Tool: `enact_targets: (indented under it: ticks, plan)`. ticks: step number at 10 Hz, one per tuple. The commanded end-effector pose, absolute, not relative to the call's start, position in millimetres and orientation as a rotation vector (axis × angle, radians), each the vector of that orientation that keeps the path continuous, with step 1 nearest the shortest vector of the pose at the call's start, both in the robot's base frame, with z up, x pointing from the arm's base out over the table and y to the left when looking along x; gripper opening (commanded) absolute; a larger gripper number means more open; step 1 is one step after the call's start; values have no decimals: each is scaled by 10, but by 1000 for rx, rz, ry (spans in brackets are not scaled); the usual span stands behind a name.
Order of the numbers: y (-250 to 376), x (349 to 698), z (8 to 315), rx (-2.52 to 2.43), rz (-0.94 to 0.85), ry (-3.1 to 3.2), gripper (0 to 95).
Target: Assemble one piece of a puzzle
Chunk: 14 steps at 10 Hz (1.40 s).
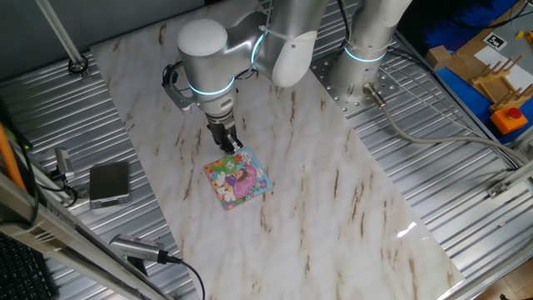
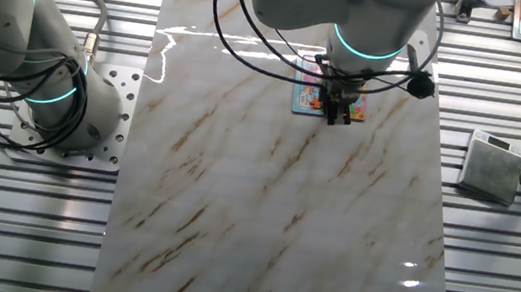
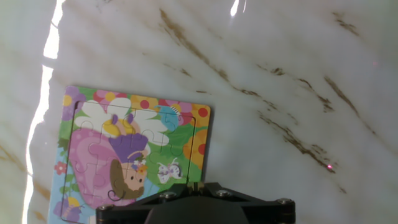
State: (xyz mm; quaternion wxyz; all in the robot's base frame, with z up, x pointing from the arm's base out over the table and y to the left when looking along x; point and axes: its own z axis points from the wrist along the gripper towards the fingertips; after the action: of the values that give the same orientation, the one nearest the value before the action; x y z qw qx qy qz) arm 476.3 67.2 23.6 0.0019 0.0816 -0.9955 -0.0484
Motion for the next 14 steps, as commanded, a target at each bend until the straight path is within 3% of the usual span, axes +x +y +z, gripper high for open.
enact_targets:
  ticks: [1, 14]
  plan:
    - [702, 4757, 286, 244, -148, -3121, 0]
    - [942, 4734, 66, 221, -131, -3137, 0]
